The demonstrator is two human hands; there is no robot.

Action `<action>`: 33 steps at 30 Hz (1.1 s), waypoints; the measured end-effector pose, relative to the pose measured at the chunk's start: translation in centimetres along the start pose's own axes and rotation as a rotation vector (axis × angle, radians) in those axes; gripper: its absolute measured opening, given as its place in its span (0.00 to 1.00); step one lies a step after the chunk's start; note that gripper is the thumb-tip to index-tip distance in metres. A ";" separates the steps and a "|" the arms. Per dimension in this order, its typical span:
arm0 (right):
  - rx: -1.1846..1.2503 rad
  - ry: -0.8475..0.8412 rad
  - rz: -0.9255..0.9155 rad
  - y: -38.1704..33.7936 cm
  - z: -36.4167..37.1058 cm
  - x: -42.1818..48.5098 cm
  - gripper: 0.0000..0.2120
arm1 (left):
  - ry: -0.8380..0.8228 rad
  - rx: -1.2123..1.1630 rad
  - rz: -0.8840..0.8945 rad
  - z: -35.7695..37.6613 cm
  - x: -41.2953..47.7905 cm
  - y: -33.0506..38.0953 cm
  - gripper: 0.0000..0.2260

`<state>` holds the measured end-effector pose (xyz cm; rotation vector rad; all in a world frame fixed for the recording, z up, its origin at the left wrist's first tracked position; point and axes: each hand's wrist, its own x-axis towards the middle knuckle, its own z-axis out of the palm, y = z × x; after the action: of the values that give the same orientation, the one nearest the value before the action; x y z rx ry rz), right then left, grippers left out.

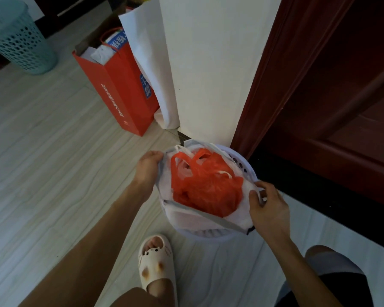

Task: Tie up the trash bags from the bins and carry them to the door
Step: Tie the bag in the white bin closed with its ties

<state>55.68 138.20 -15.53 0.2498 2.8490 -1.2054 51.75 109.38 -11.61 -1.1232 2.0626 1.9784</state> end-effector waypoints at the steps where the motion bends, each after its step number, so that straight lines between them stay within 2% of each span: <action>1: 0.006 -0.023 0.055 -0.3 -0.4 0.0 0.10 | 0.000 0.027 0.034 0.3 0.0 0.2 0.07; 3: 0.030 -0.090 0.171 -0.6 -1.1 0.1 0.06 | -0.009 0.149 0.104 0.9 -0.2 0.6 0.08; 6: 0.130 -0.122 0.219 -1.1 -2.2 0.3 0.05 | -0.032 0.386 0.144 0.9 0.1 0.5 0.10; 9: 0.202 -0.108 0.201 -2.2 -2.8 1.1 0.05 | -0.043 0.639 0.089 0.2 0.7 0.9 0.21; 12: 0.173 -0.037 0.155 -2.9 -3.3 1.7 0.08 | -0.223 1.007 0.078 -0.3 1.3 2.6 0.25; 13: 0.156 -0.013 0.144 -2.8 -3.4 1.5 0.10 | -0.279 1.059 0.083 -0.4 1.6 3.2 0.25; 15: 0.118 -0.006 0.143 -2.5 -3.5 0.7 0.19 | -0.344 1.000 0.099 -0.3 2.2 4.5 0.19; 18: 0.034 -0.222 0.270 -2.0 -3.4 -0.8 0.31 | -0.345 0.741 0.018 0.7 3.3 5.9 0.18; 20: -0.033 -0.392 0.347 -1.7 -3.1 -1.6 0.27 | -0.320 0.703 -0.044 1.9 4.3 6.1 0.18; 22: -0.053 -0.440 0.365 -1.1 -3.0 -1.9 0.18 | -0.298 0.782 0.005 2.9 5.3 5.8 0.13; 24: 0.024 -0.412 0.362 -0.9 -3.1 -2.0 0.10 | -0.310 0.838 0.091 3.5 6.2 5.2 0.07; 26: 0.151 -0.359 0.352 -1.0 -3.5 -1.8 0.05 | -0.305 0.777 0.222 3.7 6.5 4.8 0.05; 28: 0.227 -0.302 0.336 -1.2 -3.5 -1.3 0.04 | -0.169 0.682 0.286 3.7 5.5 5.2 0.04; 30: 0.253 -0.255 0.314 -1.5 -3.4 -0.7 0.05 | -0.022 0.694 0.368 3.5 4.5 5.6 0.06; 33: 0.315 -0.188 0.283 -2.8 -3.5 0.5 0.02 | 0.026 0.677 0.467 2.6 1.9 6.0 0.07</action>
<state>54.79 138.82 -11.16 0.5007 2.3599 -1.5152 46.05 110.30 -7.99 -0.5637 2.8639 1.1720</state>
